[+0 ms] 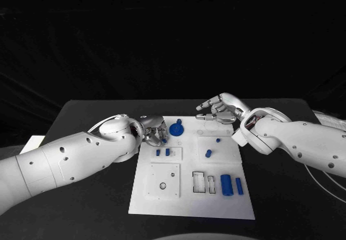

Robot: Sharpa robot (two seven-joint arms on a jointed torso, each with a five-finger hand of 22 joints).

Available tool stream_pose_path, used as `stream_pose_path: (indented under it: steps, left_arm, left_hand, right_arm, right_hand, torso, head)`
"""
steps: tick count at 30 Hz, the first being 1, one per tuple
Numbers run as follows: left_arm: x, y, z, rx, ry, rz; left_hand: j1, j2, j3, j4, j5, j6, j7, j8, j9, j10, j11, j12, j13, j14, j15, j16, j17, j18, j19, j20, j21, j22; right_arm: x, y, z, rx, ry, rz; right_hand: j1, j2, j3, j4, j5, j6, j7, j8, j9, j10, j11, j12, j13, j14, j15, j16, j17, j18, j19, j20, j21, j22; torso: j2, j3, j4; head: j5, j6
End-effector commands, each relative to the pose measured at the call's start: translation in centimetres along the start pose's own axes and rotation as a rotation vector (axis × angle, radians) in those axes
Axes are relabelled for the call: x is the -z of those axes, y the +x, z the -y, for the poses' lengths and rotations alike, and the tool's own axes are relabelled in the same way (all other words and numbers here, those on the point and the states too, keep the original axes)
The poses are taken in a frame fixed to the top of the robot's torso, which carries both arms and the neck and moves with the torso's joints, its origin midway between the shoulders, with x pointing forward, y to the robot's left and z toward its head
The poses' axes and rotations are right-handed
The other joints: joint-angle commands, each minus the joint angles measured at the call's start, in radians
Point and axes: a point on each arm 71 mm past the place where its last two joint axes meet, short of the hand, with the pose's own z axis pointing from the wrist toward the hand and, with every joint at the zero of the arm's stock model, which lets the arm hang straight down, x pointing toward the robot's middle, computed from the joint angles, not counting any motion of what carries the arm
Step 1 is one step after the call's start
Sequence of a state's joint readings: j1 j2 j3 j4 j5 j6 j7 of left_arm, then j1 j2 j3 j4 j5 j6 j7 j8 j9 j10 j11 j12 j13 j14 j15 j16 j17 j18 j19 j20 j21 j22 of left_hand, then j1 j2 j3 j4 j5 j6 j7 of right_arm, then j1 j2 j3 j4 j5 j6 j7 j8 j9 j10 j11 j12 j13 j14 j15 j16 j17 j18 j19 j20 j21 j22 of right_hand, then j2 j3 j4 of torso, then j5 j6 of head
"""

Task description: Assemble the parts on the task board

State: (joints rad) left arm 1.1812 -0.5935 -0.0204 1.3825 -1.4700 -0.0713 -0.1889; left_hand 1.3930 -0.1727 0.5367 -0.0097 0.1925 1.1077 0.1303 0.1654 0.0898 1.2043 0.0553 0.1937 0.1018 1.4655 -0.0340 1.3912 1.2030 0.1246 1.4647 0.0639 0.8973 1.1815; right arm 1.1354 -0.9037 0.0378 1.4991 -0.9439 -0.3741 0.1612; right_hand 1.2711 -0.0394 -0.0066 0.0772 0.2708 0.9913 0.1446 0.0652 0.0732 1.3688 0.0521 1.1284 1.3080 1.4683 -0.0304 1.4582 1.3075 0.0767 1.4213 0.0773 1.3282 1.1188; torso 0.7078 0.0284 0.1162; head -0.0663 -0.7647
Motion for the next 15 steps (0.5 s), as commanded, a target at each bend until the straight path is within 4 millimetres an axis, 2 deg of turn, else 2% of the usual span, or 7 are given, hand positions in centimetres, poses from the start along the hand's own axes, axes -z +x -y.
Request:
stream_pose_path:
  steps: [1, 15]
  left_arm:
    - [-0.12, 0.24, 0.11, -0.016, -0.005, -0.004]
    - [-0.29, 0.34, 0.35, -0.027, -0.006, -0.004]
  left_hand:
    - [-0.013, 0.0, 0.001, -0.001, -0.005, 0.009, 0.0, -0.003, -0.001, 0.006, 0.002, -0.004, 0.0, 0.04, 0.004, 0.005, 0.0, -0.011, 0.053, -0.005, 0.001, 0.002]
    - [-0.013, 0.001, 0.0, -0.003, -0.012, 0.012, 0.0, -0.004, -0.001, 0.011, 0.002, -0.006, 0.001, 0.04, 0.004, 0.005, 0.0, -0.011, 0.053, -0.005, 0.0, 0.002]
  right_arm:
    - [-0.02, 0.2, -0.08, -0.003, -0.009, -0.019]
    - [-0.03, 0.27, -0.09, -0.004, -0.009, -0.025]
  right_hand:
    - [-0.002, 0.006, -0.002, -0.001, 0.004, -0.005, -0.004, 0.003, 0.001, -0.004, 0.0, -0.001, 0.011, 0.064, 0.004, -0.003, 0.091, 0.009, -0.005, -0.003, -0.002, 0.001]
    - [-0.002, 0.006, -0.002, -0.001, 0.004, -0.005, -0.004, 0.003, 0.001, -0.004, 0.0, -0.001, 0.011, 0.064, 0.004, -0.003, 0.091, 0.009, -0.005, -0.003, -0.002, 0.001]
  torso:
    - [0.001, 0.0005, -0.0013]
    - [-0.001, 0.0008, -0.0004]
  head:
    - [0.0, -0.001]
    - [-0.001, -0.002]
